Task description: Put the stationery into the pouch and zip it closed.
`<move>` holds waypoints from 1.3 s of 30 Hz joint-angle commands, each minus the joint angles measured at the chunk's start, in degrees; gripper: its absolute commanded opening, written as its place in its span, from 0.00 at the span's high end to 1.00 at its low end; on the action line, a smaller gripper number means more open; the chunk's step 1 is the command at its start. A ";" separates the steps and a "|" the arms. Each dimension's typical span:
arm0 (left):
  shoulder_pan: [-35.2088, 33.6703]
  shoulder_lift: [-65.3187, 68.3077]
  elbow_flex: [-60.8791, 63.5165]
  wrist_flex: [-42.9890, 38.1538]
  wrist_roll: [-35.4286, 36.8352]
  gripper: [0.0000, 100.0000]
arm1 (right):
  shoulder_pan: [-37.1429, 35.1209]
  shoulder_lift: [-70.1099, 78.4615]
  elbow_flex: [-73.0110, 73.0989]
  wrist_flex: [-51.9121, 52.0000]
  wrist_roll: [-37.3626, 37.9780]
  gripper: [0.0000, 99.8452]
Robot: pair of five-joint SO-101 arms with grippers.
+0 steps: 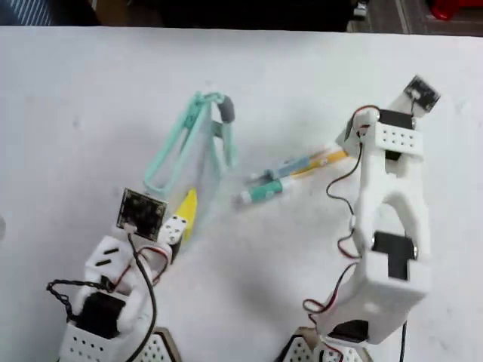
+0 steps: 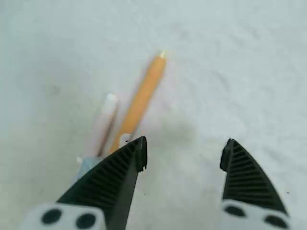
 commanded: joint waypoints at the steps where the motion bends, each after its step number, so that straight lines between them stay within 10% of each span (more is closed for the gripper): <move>1: -0.92 0.22 -2.37 1.85 0.09 0.86 | 0.48 3.03 -4.48 0.04 -0.62 0.76; 25: 4.79 0.22 -0.62 4.66 -2.02 0.91 | -3.30 31.96 -37.63 5.32 -8.35 0.76; 39: 4.62 0.22 -0.88 4.66 -1.85 0.91 | -2.86 50.59 -64.62 19.30 -7.74 0.98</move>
